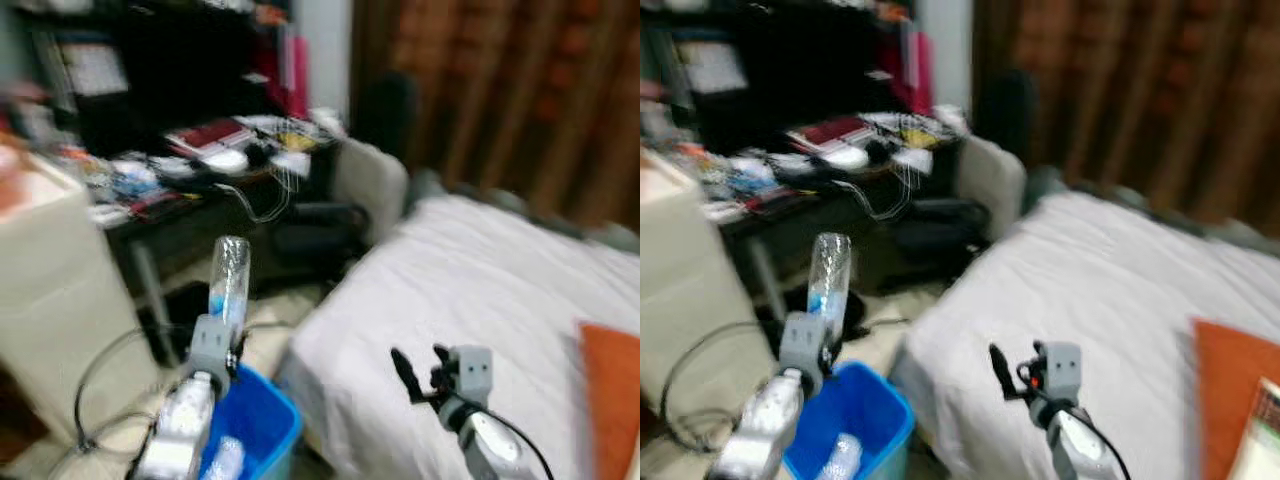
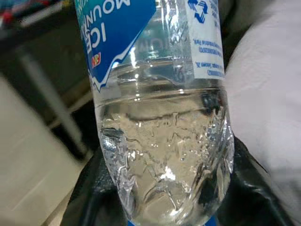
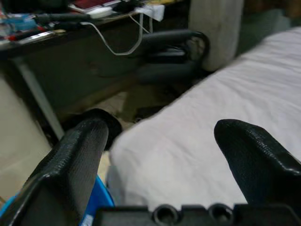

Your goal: Clean up the room

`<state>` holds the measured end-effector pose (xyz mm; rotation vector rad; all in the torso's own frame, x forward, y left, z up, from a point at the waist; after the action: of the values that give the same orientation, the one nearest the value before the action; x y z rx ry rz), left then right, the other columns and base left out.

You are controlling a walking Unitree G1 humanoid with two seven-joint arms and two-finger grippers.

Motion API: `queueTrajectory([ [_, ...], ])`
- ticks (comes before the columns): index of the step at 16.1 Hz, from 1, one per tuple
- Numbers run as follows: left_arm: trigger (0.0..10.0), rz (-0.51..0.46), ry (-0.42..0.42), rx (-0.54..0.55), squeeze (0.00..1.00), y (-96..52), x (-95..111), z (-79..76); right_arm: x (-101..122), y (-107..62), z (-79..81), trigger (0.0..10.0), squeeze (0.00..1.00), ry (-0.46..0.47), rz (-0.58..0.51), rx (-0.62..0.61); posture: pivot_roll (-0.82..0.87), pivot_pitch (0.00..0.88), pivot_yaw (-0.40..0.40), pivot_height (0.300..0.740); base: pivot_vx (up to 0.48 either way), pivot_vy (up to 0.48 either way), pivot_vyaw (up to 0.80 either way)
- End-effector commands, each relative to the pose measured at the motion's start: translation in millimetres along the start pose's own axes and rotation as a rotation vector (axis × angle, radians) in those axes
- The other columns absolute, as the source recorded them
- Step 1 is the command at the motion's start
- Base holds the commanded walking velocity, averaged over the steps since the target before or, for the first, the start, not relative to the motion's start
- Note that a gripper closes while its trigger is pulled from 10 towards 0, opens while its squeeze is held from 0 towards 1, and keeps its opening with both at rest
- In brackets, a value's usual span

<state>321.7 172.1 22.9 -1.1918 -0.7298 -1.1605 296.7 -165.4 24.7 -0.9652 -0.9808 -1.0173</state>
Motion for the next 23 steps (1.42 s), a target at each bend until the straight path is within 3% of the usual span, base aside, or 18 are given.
queueTrajectory([
  [1, 10.0, 0.029, 0.038, 0.013, 0.00, 6.0, -1, 3.1, -5, 5.3, 5.2, 10.0, 0.00, -0.020, 0.040, 0.021, 0.07, 0.000, -0.033, 0.740, 0.000, 0.000, 0.00],
  [7, 10.0, 0.183, -0.048, -0.024, 0.00, 19.0, -22, 4.0, -3, 9.1, 17.0, 10.0, 0.00, -0.043, 0.053, 0.113, 0.06, 0.000, -0.065, 0.740, 0.000, 0.000, 0.00],
  [8, 10.0, 0.208, -0.078, -0.003, 0.67, 21.5, -22, 9.0, -6, 9.2, 21.6, 10.0, 0.00, -0.046, 0.079, 0.158, 0.05, 0.000, -0.066, 0.740, 0.000, 0.000, 0.00],
  [9, 10.0, 0.227, -0.126, 0.023, 1.00, 23.1, -21, 13.4, -9, 8.3, 24.4, 10.0, 0.00, -0.040, 0.105, 0.192, 0.04, 0.000, -0.068, 0.740, 0.000, 0.000, 0.00],
  [10, 10.0, 0.249, -0.148, 0.045, 1.00, 24.0, -22, 16.4, -11, 6.6, 25.5, 10.0, 0.00, -0.039, 0.127, 0.215, 0.03, 0.000, -0.067, 0.740, 0.000, 0.000, 0.00],
  [13, 10.0, 0.250, -0.100, 0.090, 1.00, 25.1, -20, 23.0, -13, 4.4, 24.1, 10.0, 0.00, -0.028, 0.140, 0.226, 0.03, 0.000, -0.069, 0.740, 0.000, 0.000, 0.00],
  [14, 10.0, 0.231, -0.102, 0.069, 0.15, 26.2, -17, 19.8, -12, 4.3, 23.9, 10.0, 0.00, -0.030, 0.140, 0.227, 0.03, 0.000, -0.070, 0.740, 0.000, 0.000, 0.00],
  [15, 10.0, 0.195, -0.078, 0.042, 0.00, 27.2, -13, 15.7, -11, 4.3, 24.2, 10.0, 0.00, -0.032, 0.140, 0.232, 0.03, 0.000, -0.071, 0.740, 0.000, 0.000, 0.00],
  [17, 10.0, 0.167, -0.045, -0.001, 0.00, 26.4, -12, 9.8, -10, 5.0, 24.8, 10.0, 0.00, -0.037, 0.140, 0.237, 0.04, 0.000, -0.064, 0.740, 0.000, 0.000, 0.00],
  [19, 10.0, 0.060, -0.012, -0.053, 0.00, 20.9, -9, 2.6, -2, 7.7, 20.1, 10.0, 0.00, -0.046, 0.094, 0.197, 0.04, 0.000, -0.056, 0.740, 0.000, 0.000, 0.00],
  [20, 10.0, -0.077, -0.018, -0.073, 0.00, 10.5, 0, -0.8, 12, 8.5, 8.3, 10.0, 0.00, -0.084, 0.014, 0.100, 0.05, 0.000, -0.057, 0.740, 0.000, 0.000, 0.00],
  [22, 10.0, -0.369, -0.055, -0.125, 0.00, -26.5, 49, -9.9, 56, -10.9, -30.8, 10.0, 0.00, -0.141, -0.226, -0.212, 0.08, 0.000, -0.067, 0.740, 0.000, 0.000, 0.00],
  [23, 10.0, -0.399, -0.068, -0.137, 0.00, -31.8, 56, -11.7, 60, -15.8, -34.3, 10.0, 0.00, -0.152, -0.250, -0.239, 0.08, 0.000, -0.069, 0.740, 0.000, 0.000, 0.00],
])
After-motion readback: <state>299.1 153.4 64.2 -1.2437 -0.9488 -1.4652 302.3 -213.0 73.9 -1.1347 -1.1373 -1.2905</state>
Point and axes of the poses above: a point about 5 cm out from each wrist's last joint towards the gripper, its own y axis pointing out of the wrist towards the gripper, its own x axis along the axis of the wrist's last joint, z = x × y, the point moved 3 cm from there along y, pointing out of the wrist towards the gripper, and after that the axes turned 6 degrees about y, right-handed, at the moved point
